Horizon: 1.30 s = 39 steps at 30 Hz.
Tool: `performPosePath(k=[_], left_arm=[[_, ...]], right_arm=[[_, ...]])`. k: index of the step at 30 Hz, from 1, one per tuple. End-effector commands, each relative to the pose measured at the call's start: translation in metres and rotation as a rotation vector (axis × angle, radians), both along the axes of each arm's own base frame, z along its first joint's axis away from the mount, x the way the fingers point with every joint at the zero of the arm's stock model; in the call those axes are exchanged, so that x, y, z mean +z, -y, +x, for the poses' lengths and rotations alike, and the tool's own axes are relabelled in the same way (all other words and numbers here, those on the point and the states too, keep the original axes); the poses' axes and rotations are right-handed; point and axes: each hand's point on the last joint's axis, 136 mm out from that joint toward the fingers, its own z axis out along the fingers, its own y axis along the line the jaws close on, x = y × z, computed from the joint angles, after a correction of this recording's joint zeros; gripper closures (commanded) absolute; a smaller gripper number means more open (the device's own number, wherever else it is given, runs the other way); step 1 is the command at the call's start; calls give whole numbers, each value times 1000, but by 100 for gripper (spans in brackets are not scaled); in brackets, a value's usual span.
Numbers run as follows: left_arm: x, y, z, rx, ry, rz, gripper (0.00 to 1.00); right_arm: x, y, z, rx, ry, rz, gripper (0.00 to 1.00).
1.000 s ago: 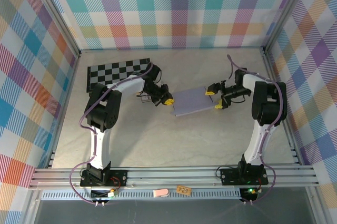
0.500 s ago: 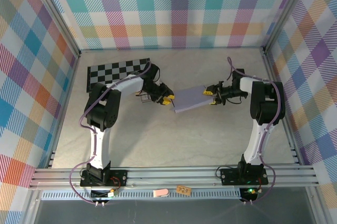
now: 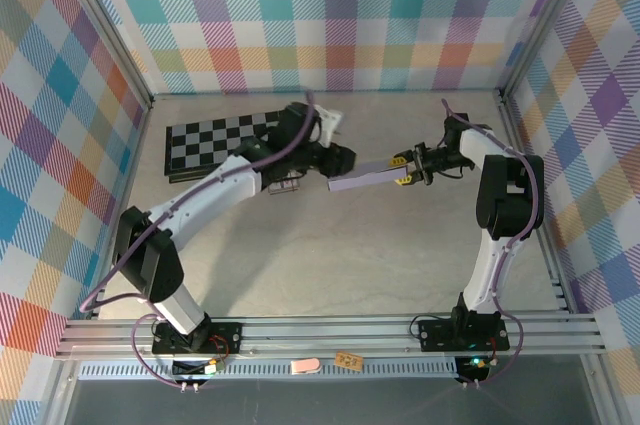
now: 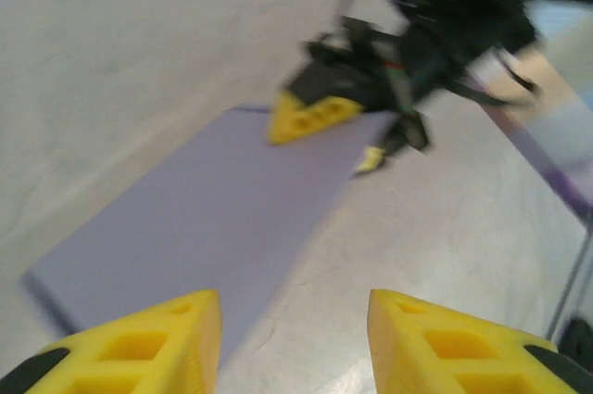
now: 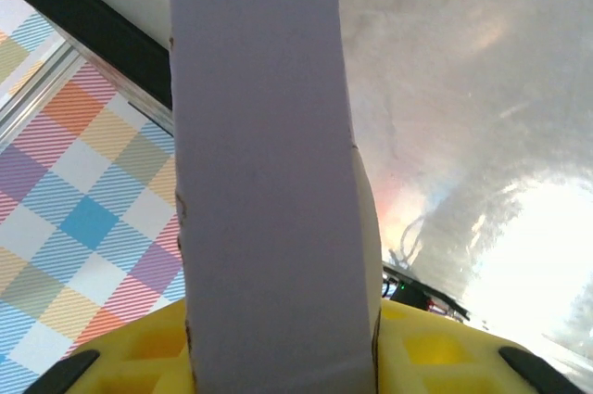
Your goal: Fold the paper box
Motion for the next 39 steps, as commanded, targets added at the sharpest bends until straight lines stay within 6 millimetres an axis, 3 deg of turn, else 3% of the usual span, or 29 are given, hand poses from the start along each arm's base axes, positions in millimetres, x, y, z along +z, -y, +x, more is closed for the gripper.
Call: performPosePath(k=[1,3,5,9,19,23,26,34,39], left_arm=[[-34,1,-8,-252,191,254,54],[-42,13,-29,-451,327,326,48],[-49,16,-33,-526,418,397,41],[-64,21,-38,-617,378,450,41],[-96,36,-54,-731,385,513,39],[-107,39,-39,-685,451,589,40],[-110,42,-34,-671,457,601,45],[-114,41,-51,-716,397,562,66],[-115,38,-56,-720,361,558,77]], right_arm=[[6,1,-21,9,-117,10,70],[6,0,-27,12,-142,12,70],[7,1,-31,15,-153,9,70],[11,-1,-42,-3,-182,23,70],[22,-5,-63,-15,-210,76,70],[17,-5,-72,-17,-238,70,70],[13,-4,-78,-21,-253,65,70],[11,-3,-78,-43,-264,52,67],[11,-3,-75,-43,-258,47,56]])
